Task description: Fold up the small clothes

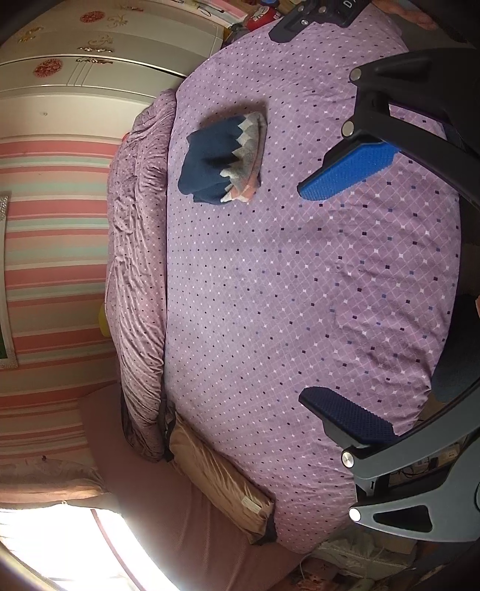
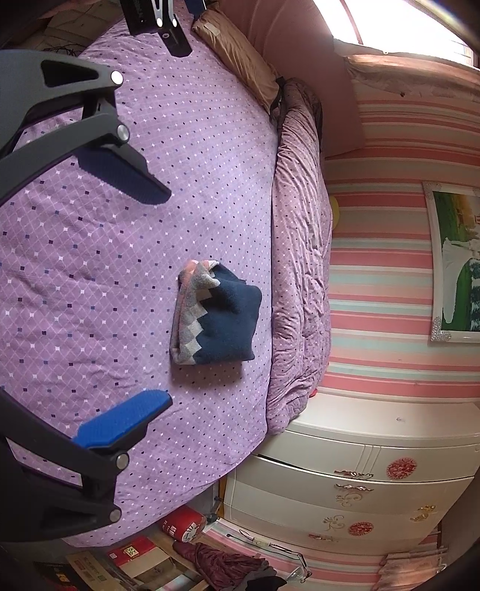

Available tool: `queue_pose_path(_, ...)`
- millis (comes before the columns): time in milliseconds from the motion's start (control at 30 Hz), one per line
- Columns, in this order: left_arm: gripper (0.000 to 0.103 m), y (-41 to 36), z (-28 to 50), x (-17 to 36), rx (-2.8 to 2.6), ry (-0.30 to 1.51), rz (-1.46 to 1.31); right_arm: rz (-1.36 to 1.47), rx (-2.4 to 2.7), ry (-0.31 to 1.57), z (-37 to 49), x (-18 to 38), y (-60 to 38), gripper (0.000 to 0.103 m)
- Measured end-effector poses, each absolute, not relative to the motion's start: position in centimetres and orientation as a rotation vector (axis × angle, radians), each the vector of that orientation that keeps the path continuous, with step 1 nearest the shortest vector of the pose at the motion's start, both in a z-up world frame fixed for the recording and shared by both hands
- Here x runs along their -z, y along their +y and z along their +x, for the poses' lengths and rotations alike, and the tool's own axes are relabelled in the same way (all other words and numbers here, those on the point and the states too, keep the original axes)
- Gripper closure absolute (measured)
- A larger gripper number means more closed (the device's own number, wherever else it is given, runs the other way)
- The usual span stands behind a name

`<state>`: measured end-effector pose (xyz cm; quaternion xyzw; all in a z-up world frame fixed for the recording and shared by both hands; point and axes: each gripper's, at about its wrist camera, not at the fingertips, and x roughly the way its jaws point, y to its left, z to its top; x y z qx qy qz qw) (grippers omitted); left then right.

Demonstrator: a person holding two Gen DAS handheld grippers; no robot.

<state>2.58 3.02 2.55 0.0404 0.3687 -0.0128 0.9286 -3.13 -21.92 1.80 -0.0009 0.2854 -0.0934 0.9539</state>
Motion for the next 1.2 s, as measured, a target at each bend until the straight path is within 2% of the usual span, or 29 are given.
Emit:
queue_pose_path(1033, 0.003, 2.3, 0.0, -4.3, 0.105, 0.677, 0.099, -0.065, 0.210, 0.576, -3.3, -2.1, -20.6, 0.002)
queue_pose_path(1200, 0.003, 2.4, 0.6, -4.1, 0.115, 0.726, 0.082, -0.065, 0.206, 0.574, -3.3, -2.1, -20.5, 0.002)
